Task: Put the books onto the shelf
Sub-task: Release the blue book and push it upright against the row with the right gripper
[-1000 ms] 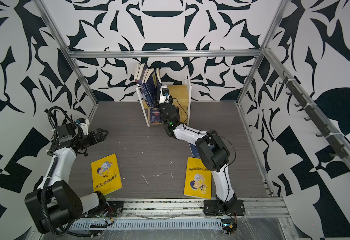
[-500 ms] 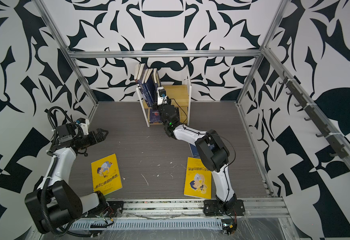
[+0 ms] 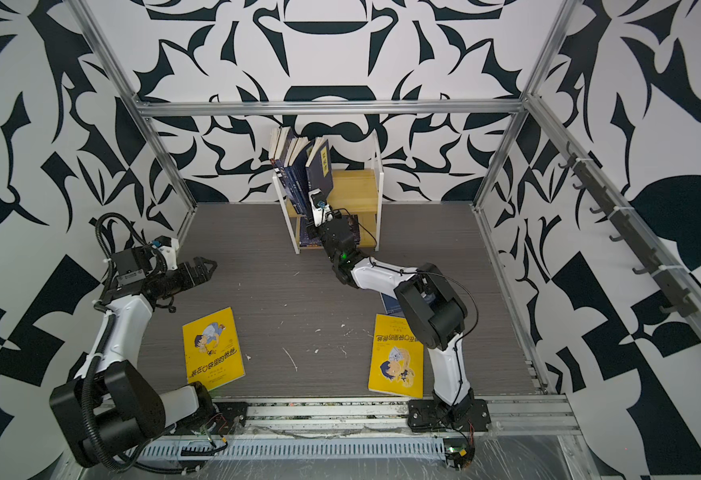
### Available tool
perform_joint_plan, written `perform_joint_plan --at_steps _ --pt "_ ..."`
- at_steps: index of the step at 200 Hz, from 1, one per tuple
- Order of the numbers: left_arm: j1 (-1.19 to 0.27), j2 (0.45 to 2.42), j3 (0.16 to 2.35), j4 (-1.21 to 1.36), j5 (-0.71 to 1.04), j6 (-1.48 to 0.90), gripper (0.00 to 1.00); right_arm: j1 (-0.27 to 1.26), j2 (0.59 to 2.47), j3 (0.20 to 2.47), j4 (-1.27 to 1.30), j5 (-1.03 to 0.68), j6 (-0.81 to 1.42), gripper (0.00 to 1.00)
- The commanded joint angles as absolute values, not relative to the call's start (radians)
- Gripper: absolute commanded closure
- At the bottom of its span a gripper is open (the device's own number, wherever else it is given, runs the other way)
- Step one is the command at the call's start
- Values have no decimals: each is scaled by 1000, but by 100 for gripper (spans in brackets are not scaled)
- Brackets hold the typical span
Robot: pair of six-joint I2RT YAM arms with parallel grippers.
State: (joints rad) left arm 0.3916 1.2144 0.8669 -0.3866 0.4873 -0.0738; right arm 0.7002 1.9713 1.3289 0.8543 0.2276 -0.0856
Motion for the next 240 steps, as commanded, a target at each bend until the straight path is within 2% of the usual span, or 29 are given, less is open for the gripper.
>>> perform_joint_plan --at_steps 1,64,85,105,138,203,240 --pt "391 1215 883 -403 491 -72 0 718 1876 1283 870 202 -109 66" --pt "391 1225 895 -407 495 -80 0 707 1761 1162 818 208 -145 65" --pt "392 1223 894 -411 492 -77 0 687 1718 1124 799 235 -134 70" --pt "394 1225 891 -410 490 -72 0 657 1706 1132 762 264 -127 82" --pt "393 1229 898 -408 499 -87 0 598 1785 1282 656 343 -86 100" --pt "392 1201 902 -430 500 -97 0 514 2083 1703 522 309 12 100" --pt "390 1220 919 -444 500 -99 0 506 2194 1899 472 243 22 100"
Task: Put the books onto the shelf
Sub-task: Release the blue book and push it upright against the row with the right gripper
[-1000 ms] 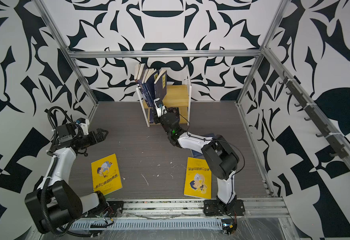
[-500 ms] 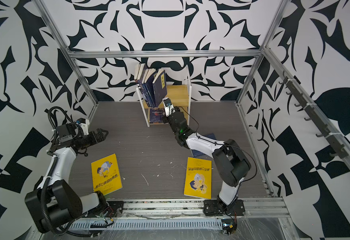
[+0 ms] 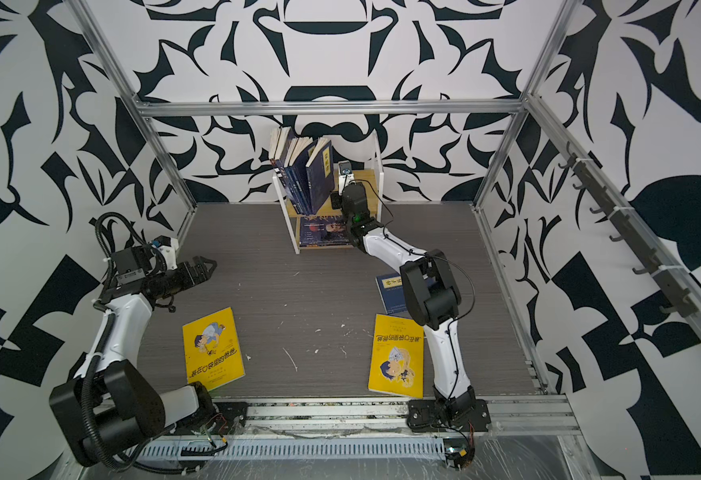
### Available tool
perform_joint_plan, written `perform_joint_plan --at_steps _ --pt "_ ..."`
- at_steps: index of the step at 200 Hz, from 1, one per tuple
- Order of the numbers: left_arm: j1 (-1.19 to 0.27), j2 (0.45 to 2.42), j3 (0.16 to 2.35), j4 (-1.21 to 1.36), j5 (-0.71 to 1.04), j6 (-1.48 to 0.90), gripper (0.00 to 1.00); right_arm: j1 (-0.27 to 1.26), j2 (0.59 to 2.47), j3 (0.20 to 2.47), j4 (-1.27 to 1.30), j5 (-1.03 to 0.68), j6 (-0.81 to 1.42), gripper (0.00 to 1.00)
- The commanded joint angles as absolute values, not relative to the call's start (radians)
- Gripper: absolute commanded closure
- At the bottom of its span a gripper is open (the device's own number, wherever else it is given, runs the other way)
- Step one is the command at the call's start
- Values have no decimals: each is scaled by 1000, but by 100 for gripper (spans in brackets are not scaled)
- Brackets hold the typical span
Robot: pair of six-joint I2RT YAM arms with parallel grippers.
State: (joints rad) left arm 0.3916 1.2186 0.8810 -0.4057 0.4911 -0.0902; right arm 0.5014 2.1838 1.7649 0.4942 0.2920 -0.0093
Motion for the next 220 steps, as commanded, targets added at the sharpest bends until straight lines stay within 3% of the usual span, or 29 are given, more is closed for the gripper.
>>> perform_joint_plan --at_steps 1,106,183,220 --pt "390 1221 920 -443 501 -99 0 506 2196 1903 469 240 23 100" --pt "364 1324 977 -484 486 -99 0 530 2315 2184 374 25 18 100" --pt "367 1300 975 -504 464 -80 0 554 2322 2202 366 8 -14 100" --pt "367 1304 993 -524 365 -115 0 547 2277 2125 409 17 -33 100"
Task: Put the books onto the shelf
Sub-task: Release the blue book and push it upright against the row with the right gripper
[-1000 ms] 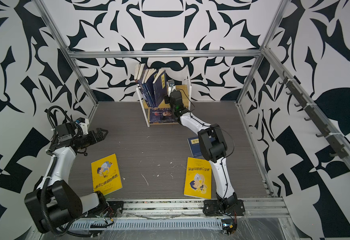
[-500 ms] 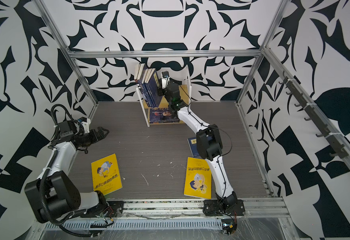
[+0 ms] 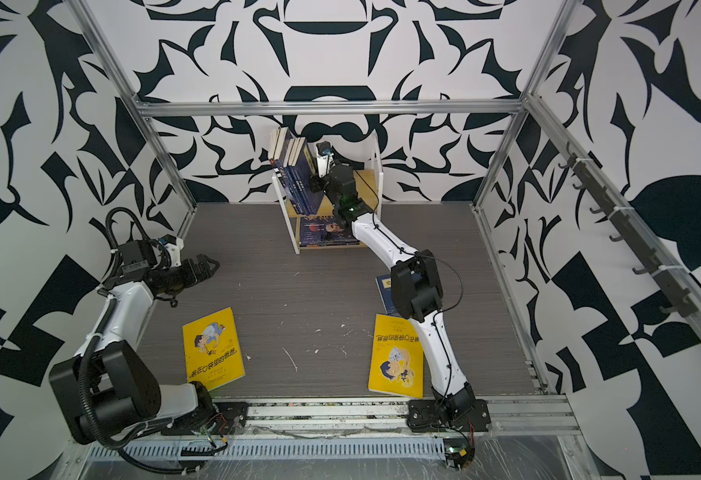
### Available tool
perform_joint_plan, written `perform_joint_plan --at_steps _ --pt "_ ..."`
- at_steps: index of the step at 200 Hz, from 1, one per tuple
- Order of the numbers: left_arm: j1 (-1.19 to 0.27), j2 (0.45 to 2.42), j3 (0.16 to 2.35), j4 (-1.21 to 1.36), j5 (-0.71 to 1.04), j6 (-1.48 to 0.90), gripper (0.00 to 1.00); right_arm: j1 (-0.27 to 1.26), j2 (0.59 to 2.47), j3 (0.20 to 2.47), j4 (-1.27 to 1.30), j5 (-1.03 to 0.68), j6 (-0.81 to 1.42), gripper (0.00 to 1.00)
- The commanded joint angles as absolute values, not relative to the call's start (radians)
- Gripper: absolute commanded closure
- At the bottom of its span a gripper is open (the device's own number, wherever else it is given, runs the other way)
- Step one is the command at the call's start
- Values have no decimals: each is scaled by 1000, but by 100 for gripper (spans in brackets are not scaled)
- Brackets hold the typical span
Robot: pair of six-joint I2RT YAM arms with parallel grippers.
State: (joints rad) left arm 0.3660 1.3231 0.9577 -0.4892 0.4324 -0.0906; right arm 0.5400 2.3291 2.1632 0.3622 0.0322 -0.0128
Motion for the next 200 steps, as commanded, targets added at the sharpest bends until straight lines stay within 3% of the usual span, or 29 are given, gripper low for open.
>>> perform_joint_plan --at_steps 1,79,183,200 --pt "367 1304 993 -524 363 -116 0 547 2275 2124 409 18 -33 100" --pt "367 1349 1012 -554 287 -166 0 509 2129 1968 443 48 -44 100" --pt "424 1323 1026 -622 141 -206 0 535 1796 1524 468 61 -30 100" --pt "453 1308 1005 -621 135 -209 0 567 1730 1437 435 27 -23 92"
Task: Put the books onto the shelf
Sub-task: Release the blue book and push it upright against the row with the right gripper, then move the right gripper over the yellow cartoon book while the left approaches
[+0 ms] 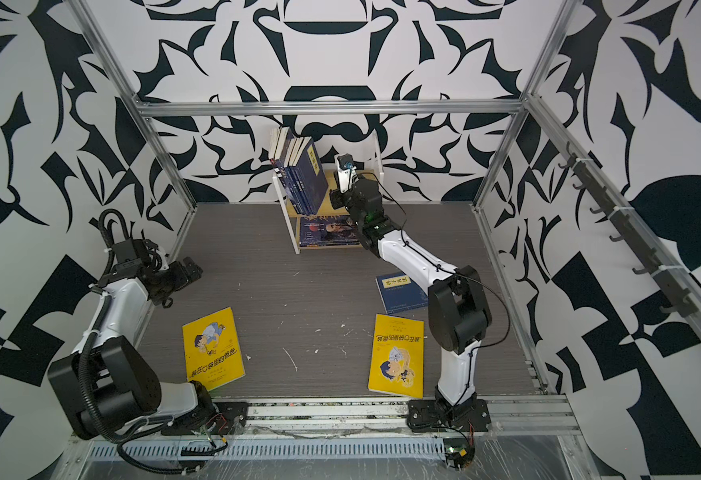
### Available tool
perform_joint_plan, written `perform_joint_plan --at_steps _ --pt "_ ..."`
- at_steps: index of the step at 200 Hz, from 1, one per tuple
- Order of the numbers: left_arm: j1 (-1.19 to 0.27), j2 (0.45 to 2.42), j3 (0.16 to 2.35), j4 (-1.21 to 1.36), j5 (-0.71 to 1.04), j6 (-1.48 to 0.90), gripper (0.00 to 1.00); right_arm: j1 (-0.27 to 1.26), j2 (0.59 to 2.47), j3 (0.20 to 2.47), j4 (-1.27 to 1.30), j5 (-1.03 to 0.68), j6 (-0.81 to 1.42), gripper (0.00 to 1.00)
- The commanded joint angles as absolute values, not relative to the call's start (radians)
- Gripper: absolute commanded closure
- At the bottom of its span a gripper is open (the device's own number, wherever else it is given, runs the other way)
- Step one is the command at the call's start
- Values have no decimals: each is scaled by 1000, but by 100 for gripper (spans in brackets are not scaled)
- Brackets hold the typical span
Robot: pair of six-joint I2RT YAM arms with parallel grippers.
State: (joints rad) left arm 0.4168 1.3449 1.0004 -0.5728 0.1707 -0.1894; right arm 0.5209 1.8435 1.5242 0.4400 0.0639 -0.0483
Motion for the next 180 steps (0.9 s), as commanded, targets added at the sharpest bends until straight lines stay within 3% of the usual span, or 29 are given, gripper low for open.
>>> perform_joint_plan --at_steps 1,45,88,180 --pt "454 1306 1003 -620 135 -210 0 570 1726 1432 433 26 -23 92" --pt "541 1282 933 -605 153 -239 0 736 1608 1235 389 -18 -94 72" --pt "587 1239 820 -551 203 -339 0 863 1595 1112 375 -142 -82 37" --pt "574 1325 639 -445 282 -454 1 1039 1777 1157 328 -274 -74 37"
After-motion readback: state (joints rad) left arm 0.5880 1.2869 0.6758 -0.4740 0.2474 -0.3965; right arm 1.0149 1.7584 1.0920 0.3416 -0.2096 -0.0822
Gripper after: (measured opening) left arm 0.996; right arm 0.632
